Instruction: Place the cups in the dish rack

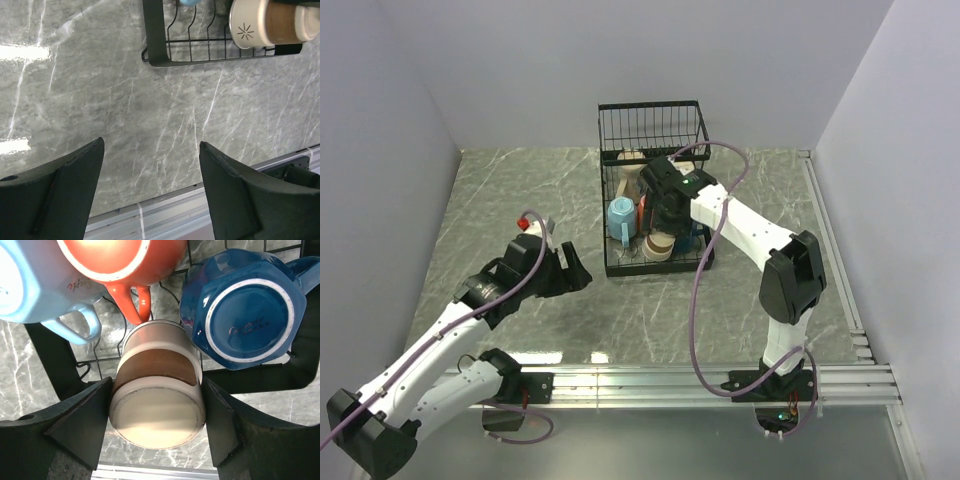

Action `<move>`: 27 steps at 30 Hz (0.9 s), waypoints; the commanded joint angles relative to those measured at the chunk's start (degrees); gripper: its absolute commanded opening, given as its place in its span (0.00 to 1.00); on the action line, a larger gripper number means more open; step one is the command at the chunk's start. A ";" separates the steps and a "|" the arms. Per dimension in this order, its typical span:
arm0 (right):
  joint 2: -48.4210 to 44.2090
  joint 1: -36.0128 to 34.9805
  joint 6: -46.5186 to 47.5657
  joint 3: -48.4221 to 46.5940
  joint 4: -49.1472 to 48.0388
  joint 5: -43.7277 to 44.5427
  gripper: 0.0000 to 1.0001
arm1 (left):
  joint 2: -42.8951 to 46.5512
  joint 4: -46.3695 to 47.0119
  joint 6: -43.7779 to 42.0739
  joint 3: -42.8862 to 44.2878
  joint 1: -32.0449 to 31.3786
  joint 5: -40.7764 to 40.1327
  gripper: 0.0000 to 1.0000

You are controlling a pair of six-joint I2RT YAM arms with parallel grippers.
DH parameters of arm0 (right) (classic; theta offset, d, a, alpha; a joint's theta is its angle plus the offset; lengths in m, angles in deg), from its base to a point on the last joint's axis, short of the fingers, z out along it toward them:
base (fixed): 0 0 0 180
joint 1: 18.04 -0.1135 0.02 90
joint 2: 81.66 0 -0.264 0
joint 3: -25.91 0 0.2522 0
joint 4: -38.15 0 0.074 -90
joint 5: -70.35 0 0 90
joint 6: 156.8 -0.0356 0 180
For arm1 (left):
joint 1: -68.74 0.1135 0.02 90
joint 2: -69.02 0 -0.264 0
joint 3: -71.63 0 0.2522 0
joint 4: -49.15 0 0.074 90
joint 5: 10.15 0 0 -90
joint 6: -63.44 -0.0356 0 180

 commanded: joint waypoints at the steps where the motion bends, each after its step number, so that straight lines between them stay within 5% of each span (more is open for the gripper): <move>1: 0.81 -0.87 -0.64 0.03 -3.04 2.45 0.11 | -1.14 1.02 -2.49 1.80 0.41 0.64 0.82; 5: 1.69 -2.01 -0.91 0.47 -4.97 2.81 0.33 | -3.16 2.43 -3.28 2.50 0.50 0.82 0.81; 21: 4.77 -2.98 -1.17 -1.91 -4.35 3.07 0.94 | -4.92 1.73 -3.54 4.44 0.59 2.31 0.81; 27: 1.09 -3.33 -0.38 -4.27 -3.04 4.04 0.97 | -3.60 0.06 -2.84 5.58 0.59 1.70 0.81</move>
